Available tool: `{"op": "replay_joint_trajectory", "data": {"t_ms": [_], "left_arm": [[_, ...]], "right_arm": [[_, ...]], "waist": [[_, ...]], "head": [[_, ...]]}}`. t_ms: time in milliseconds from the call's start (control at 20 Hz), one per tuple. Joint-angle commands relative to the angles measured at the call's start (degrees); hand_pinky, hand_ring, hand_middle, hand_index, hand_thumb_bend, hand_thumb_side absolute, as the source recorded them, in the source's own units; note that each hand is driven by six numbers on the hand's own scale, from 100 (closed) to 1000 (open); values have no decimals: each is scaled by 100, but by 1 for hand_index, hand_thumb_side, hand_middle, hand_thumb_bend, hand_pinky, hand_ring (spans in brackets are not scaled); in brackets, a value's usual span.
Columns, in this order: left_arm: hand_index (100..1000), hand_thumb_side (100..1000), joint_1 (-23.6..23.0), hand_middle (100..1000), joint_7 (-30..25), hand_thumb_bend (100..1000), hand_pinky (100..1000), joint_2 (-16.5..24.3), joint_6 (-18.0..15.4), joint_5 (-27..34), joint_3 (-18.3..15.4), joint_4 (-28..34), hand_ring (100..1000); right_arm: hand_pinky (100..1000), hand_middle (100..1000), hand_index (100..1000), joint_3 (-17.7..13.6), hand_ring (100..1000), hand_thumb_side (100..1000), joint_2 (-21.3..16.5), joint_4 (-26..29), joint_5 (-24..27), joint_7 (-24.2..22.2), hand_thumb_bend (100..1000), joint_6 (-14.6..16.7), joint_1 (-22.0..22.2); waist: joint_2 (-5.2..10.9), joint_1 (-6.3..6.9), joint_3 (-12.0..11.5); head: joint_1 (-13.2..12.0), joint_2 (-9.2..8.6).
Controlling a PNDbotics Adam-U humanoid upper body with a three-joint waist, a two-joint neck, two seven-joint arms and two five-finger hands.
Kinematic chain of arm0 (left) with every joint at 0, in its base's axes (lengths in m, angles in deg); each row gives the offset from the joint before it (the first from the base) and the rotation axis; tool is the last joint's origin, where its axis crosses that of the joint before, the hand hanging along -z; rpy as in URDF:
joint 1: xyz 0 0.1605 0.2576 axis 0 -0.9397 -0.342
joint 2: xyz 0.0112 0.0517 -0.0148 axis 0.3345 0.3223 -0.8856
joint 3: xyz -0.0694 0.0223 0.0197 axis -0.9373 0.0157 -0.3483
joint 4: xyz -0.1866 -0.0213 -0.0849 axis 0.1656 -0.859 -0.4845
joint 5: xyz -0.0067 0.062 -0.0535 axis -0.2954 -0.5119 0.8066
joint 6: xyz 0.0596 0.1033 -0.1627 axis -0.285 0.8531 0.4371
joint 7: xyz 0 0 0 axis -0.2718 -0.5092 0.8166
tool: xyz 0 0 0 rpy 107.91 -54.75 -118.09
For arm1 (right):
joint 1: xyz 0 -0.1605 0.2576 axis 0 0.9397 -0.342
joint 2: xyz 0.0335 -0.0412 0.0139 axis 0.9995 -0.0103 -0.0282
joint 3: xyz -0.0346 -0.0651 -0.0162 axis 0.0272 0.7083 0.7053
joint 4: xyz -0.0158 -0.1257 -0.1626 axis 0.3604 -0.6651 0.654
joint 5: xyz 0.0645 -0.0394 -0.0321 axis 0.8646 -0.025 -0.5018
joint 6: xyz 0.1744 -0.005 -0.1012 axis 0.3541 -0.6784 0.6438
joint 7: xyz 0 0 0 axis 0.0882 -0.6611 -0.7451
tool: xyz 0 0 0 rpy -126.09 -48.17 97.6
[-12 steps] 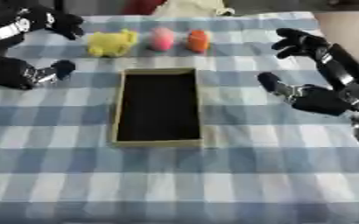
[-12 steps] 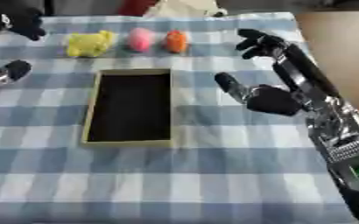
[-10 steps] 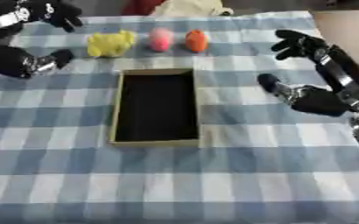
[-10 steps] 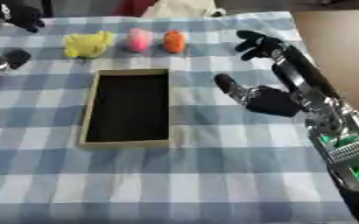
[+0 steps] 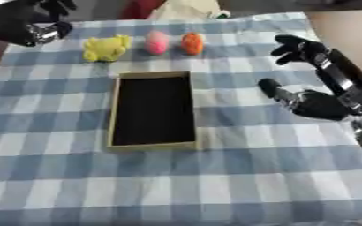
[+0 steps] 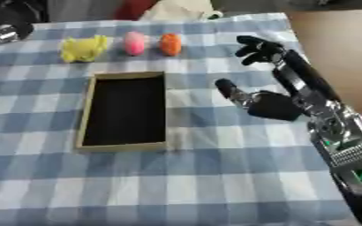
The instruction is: Pick up objects on the table and place them in the box.
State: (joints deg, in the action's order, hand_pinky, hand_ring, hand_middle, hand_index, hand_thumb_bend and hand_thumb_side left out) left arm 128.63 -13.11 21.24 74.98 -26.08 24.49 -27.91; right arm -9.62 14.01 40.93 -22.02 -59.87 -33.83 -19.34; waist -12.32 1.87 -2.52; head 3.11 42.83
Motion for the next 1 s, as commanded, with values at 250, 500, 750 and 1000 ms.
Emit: {"op": "replay_joint_trajectory", "data": {"t_ms": [250, 500, 750, 1000], "left_arm": [[956, 529, 559, 811, 599, 249, 870, -515, -189, -1534, -656, -1430, 821], [947, 493, 677, 811, 1321, 276, 859, -773, -194, -2597, -918, -1929, 822], [944, 484, 674, 812, 1928, 284, 857, -945, -81, -3329, -1100, -2213, 823], [938, 462, 635, 813, 2274, 308, 849, -1024, -54, -3773, -1149, -2288, 825]], "right_arm": [[873, 775, 967, 36, 771, 672, -76, 42, 89, -71, 403, 28, -112], [873, 774, 967, 64, 771, 675, -47, 43, 115, -97, 396, 39, -158], [873, 774, 967, 94, 771, 676, -16, 40, 137, -123, 389, 53, -209], [873, 773, 966, 106, 771, 679, -8, 31, 157, -130, 379, 56, -232]], "waist": [[84, -1, 147], [4, -1, 238], [-87, 2, 303], [-169, -1, 348]], "head": [[-96, -42], [-145, -73], [-189, -105], [-209, -133]]}}
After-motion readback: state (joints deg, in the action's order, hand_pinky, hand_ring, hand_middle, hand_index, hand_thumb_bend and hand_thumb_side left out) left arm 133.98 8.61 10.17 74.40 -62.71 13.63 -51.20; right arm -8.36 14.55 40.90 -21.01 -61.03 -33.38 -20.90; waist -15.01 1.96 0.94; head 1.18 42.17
